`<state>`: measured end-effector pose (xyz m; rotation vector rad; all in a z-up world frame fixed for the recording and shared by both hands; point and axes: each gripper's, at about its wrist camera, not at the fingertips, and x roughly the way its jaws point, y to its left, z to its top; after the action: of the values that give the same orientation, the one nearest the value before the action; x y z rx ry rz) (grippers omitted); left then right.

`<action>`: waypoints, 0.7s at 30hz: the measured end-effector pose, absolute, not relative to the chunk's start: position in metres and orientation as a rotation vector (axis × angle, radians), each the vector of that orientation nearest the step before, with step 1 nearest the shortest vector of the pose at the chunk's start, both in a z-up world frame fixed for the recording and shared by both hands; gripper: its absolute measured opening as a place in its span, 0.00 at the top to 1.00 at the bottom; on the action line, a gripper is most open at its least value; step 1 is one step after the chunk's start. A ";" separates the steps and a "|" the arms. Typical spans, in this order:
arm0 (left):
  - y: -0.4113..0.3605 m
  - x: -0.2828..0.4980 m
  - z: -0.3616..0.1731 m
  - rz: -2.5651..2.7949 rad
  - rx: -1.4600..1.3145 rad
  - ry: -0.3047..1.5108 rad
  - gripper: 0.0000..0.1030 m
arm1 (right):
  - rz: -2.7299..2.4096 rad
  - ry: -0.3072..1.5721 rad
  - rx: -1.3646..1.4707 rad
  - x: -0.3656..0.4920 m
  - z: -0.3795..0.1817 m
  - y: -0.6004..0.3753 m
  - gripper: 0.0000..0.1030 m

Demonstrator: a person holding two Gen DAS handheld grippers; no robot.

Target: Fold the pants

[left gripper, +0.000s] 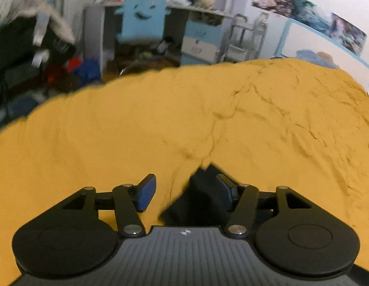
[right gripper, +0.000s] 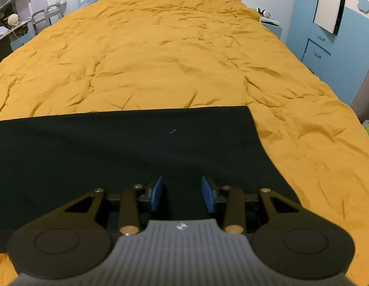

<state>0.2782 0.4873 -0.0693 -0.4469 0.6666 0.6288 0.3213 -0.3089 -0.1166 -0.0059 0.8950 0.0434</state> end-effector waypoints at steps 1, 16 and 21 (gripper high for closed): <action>0.487 0.271 -0.073 0.628 -0.488 0.659 0.35 | 0.048 0.891 -0.008 0.321 -0.116 -0.309 0.67; 0.479 0.233 -0.089 0.633 -0.777 0.469 0.97 | 0.080 0.843 0.028 0.293 -0.090 -0.329 0.67; 0.419 0.231 -0.016 0.491 -0.606 0.387 0.97 | 0.174 0.916 0.083 0.290 -0.097 -0.328 0.67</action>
<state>0.2313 0.4188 -0.0160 -0.6056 0.3871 0.4908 0.2901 -0.3284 -0.0965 0.0826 0.9159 0.1736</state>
